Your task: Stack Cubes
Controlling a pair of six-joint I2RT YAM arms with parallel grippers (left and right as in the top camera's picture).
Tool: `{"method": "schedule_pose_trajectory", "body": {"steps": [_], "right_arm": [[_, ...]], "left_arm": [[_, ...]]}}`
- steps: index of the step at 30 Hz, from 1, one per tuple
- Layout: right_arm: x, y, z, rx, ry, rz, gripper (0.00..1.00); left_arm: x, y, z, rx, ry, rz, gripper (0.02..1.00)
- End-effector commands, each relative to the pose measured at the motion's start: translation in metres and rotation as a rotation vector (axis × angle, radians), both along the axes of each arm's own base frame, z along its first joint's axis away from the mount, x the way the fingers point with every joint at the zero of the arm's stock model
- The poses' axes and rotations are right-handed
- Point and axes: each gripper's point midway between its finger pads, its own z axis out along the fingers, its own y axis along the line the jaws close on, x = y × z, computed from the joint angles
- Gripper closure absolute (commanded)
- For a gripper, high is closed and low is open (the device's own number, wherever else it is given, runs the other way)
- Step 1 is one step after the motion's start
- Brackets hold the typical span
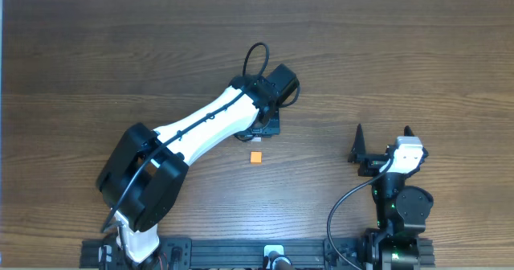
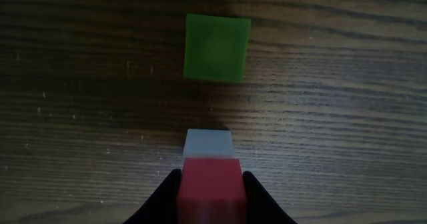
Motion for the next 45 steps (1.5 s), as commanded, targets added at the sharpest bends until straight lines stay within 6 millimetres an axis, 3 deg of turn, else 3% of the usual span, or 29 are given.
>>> {"method": "schedule_pose_trajectory", "body": {"steps": [1, 26, 45], "right_arm": [[0.0, -0.001, -0.001, -0.002, -0.003, -0.001, 0.007], [0.0, -0.001, -0.001, -0.002, -0.002, -0.001, 0.009], [0.0, -0.001, -0.001, -0.002, -0.003, -0.001, 0.009]], "left_arm": [[0.004, -0.003, 0.002, -0.01, 0.0, -0.014, 0.976], [0.003, -0.002, -0.003, 0.003, 0.01, -0.035, 0.974], [0.001, 0.001, -0.009, 0.019, 0.025, -0.035, 0.906]]}}
